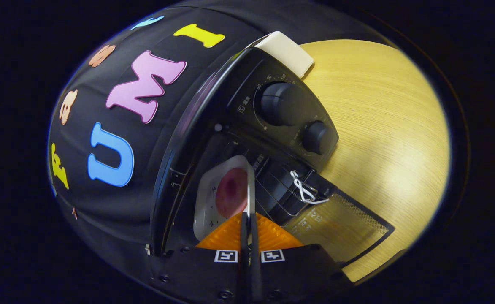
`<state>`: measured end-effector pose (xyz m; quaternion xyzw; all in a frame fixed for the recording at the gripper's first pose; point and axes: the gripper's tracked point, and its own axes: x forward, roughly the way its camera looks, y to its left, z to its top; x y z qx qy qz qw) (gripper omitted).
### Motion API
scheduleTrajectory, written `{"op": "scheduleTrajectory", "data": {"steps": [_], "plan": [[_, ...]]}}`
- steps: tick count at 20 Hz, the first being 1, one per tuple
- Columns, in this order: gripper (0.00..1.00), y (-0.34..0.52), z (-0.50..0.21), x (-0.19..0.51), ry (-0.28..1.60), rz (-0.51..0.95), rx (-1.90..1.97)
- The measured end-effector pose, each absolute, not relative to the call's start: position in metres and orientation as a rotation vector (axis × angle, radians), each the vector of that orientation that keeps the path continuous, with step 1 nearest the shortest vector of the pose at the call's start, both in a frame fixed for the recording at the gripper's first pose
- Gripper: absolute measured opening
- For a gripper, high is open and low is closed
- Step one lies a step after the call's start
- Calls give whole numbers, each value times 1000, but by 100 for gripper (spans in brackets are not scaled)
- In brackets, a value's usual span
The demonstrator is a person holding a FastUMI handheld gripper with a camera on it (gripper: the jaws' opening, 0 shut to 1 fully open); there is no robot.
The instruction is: Open the toaster oven, put the food inside, and close the toaster oven door.
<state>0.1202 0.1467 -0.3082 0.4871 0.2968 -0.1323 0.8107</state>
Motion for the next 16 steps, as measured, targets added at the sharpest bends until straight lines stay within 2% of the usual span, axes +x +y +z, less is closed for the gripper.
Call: {"op": "scheduleTrajectory", "data": {"steps": [3,6,10,13,14,16], "plan": [[5,140,-313,126,620,-374,1042],[5,140,-311,129,620,-406,1083],[6,147,-306,128,623,-368,1087],[12,153,-294,123,605,-322,1067],[16,148,-289,120,607,-304,1058],[44,149,-281,115,598,-274,1048]]}}
